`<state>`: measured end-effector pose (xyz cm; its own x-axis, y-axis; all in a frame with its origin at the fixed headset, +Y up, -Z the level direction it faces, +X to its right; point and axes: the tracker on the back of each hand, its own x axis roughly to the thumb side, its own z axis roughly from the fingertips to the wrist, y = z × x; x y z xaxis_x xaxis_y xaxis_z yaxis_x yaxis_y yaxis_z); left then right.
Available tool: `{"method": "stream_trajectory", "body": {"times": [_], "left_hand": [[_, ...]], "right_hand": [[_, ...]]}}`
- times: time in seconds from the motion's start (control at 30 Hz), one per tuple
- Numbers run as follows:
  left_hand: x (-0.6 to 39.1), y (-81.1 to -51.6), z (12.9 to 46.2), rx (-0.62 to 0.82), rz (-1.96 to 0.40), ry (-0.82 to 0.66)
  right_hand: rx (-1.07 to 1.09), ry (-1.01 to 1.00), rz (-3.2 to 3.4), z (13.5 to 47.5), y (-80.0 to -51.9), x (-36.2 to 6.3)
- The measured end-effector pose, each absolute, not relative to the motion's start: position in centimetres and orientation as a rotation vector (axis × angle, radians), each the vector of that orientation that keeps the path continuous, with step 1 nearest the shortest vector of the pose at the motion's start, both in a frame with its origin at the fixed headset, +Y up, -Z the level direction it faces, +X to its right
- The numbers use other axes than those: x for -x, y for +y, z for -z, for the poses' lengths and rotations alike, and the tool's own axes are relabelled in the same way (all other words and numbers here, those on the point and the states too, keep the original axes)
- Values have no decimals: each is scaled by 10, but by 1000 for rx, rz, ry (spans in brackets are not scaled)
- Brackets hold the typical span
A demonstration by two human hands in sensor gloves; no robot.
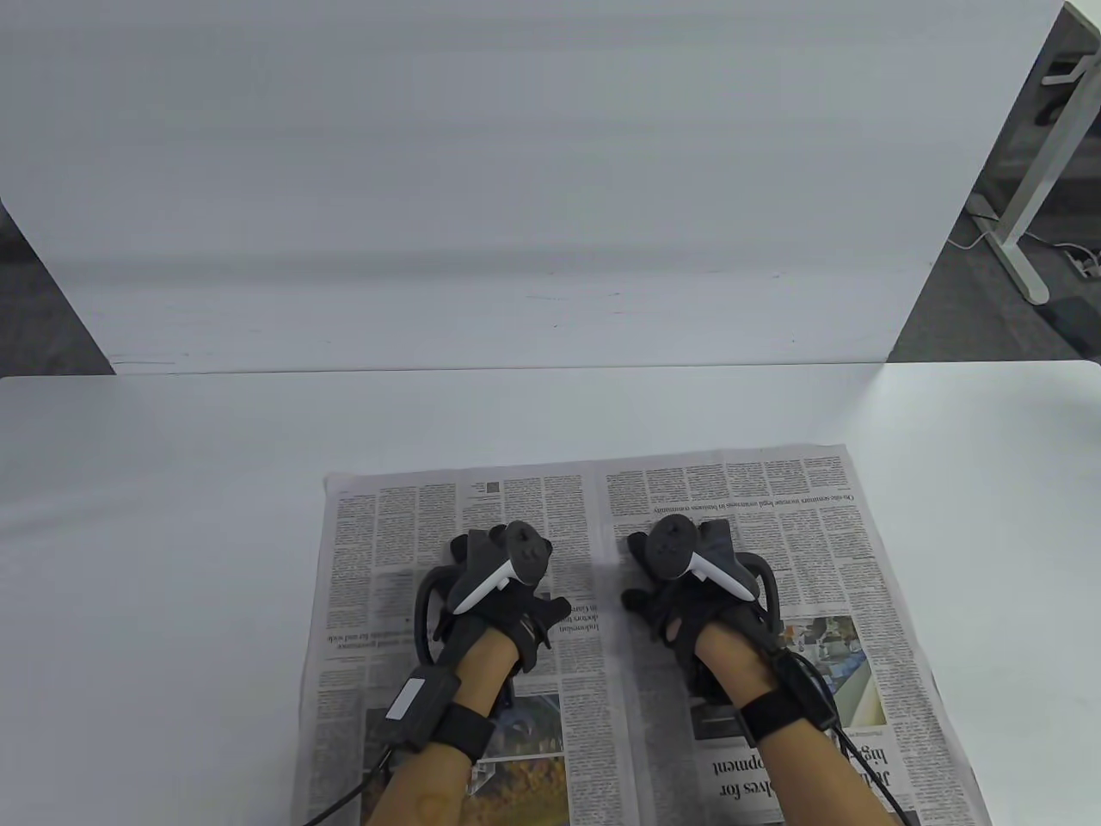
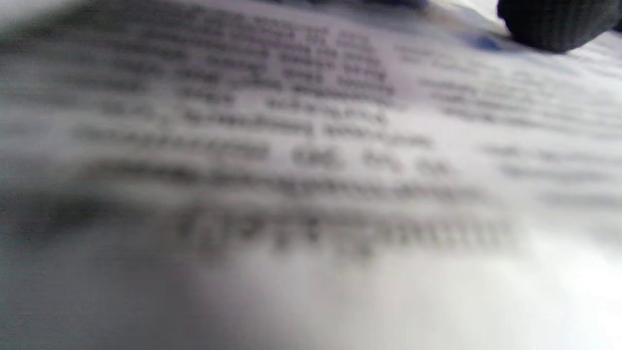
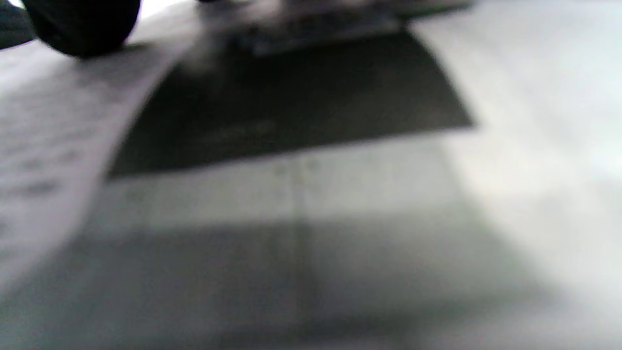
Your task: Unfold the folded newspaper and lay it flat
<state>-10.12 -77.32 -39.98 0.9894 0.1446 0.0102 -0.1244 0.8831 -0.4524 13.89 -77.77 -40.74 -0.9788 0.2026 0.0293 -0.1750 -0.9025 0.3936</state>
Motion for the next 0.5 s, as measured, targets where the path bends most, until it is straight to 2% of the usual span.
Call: {"method": "stream_trajectory", "body": {"times": [0.5], "left_hand": [[138, -775, 421, 453, -218, 46]], "right_hand": [[85, 555, -2851, 424, -778, -185]]}}
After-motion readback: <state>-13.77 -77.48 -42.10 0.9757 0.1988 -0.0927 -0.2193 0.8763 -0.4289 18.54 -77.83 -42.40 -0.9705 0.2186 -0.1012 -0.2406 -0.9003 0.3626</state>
